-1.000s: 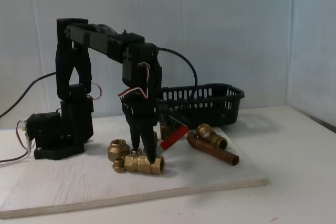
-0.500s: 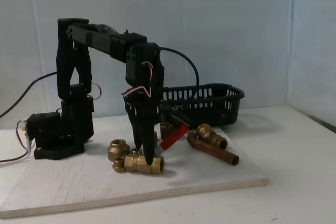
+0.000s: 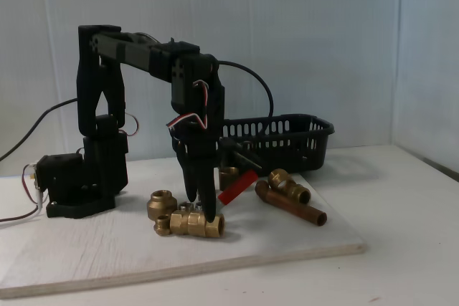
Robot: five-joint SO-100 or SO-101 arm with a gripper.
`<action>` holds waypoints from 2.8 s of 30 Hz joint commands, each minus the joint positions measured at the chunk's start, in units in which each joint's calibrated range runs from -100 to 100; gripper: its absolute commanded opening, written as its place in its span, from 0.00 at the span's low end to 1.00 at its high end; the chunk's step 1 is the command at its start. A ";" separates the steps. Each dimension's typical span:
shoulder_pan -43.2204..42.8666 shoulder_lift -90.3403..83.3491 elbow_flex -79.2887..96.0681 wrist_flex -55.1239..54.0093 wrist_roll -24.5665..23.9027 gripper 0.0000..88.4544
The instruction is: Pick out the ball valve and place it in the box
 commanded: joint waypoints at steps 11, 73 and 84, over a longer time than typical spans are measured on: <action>0.71 -0.50 -1.37 0.23 1.23 0.48; -1.21 -0.50 2.15 -1.92 -1.92 0.48; -3.57 -0.50 2.42 -1.83 -3.48 0.48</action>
